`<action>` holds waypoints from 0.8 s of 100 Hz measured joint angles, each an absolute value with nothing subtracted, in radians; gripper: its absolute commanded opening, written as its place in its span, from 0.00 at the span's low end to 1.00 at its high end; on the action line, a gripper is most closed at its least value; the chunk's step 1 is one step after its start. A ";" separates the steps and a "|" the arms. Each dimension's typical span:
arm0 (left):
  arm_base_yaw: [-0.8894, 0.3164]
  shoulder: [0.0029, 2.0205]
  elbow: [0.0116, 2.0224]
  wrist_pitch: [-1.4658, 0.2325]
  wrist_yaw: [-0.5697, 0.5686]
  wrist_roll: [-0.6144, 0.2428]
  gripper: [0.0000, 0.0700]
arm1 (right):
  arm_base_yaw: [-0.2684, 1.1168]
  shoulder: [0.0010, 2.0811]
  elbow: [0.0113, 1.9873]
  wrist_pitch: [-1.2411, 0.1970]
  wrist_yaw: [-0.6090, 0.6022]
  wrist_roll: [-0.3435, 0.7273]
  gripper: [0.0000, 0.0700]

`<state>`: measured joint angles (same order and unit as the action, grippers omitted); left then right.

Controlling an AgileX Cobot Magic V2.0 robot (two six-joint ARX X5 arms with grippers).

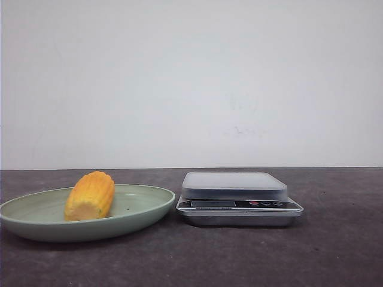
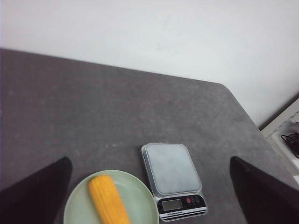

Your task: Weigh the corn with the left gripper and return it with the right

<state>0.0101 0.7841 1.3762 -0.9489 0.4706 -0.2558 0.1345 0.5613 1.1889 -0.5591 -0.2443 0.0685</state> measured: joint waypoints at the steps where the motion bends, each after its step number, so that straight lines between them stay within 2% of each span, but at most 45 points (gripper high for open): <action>1: 0.008 0.788 1.376 -0.949 0.471 -0.258 1.00 | 0.134 0.562 1.189 -0.559 -0.244 0.069 1.00; 24: -0.111 0.963 1.369 -0.960 0.457 -0.318 1.00 | 0.134 0.606 1.189 -0.574 -0.245 0.106 1.00; 45: -0.234 1.196 1.359 -0.998 0.339 -0.318 1.00 | 0.134 0.643 1.189 -0.627 -0.244 0.110 1.00; 80: -0.368 1.571 1.359 -0.915 0.328 -0.313 1.00 | 0.134 0.641 1.189 -0.659 -0.244 0.110 1.00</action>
<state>-0.3679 1.5707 1.3590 -0.9150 0.3283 -0.3134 0.1345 0.6415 1.1889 -0.6590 -0.2440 0.1101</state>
